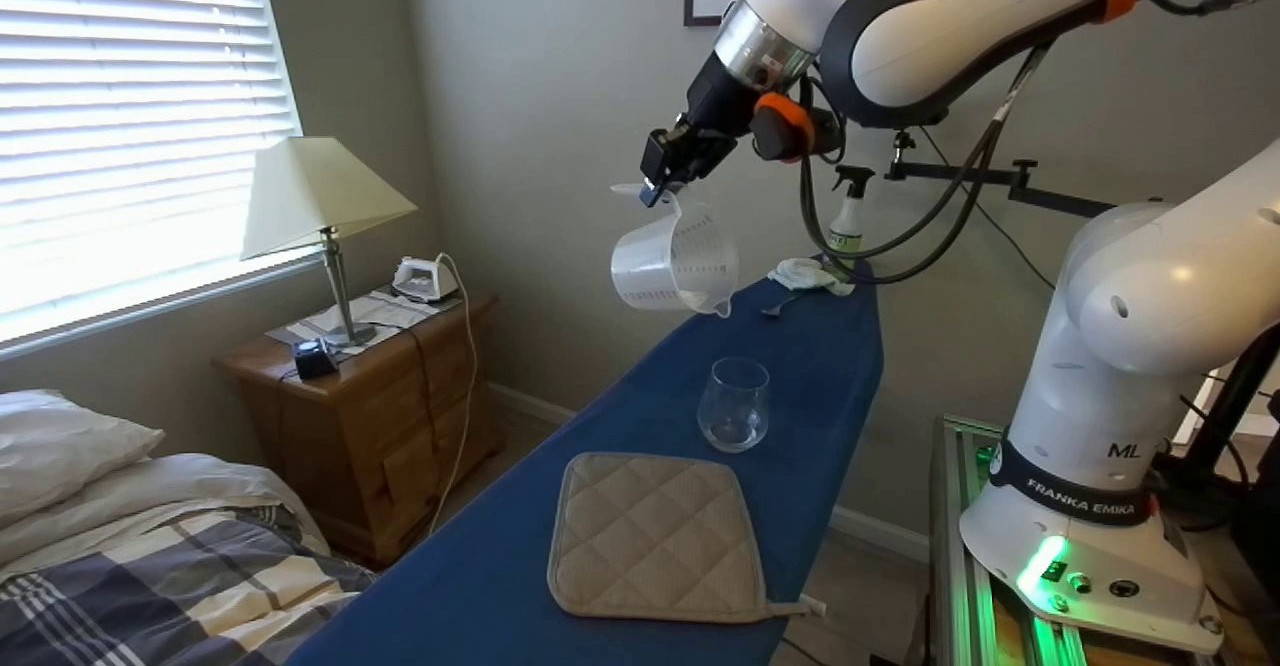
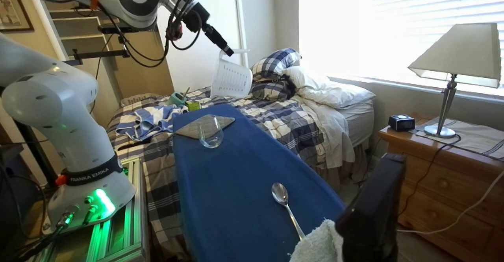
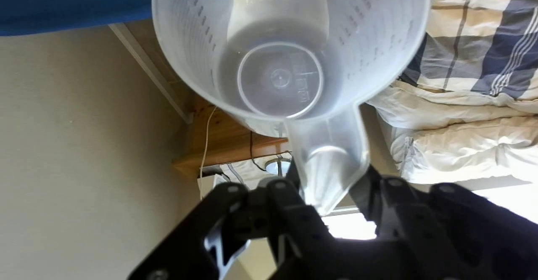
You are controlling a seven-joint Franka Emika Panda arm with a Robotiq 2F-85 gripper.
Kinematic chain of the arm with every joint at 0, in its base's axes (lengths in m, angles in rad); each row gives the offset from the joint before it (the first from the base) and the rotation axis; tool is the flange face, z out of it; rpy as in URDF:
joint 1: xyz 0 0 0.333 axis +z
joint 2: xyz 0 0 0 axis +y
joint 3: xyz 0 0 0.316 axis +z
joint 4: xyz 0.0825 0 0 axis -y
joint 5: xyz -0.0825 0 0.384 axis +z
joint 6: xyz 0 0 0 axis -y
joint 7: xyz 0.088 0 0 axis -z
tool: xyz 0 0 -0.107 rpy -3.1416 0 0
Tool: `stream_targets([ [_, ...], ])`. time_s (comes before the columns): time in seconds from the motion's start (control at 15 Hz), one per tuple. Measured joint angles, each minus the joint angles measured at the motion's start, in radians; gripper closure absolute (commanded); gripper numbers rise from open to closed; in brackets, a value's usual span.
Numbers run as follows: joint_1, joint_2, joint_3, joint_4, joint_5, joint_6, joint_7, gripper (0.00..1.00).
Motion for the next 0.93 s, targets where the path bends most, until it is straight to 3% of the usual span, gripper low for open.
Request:
stream_targets([
  [0.93,0.01,-0.051,0.0,0.0,-0.001,-0.016,-0.001,0.93],
])
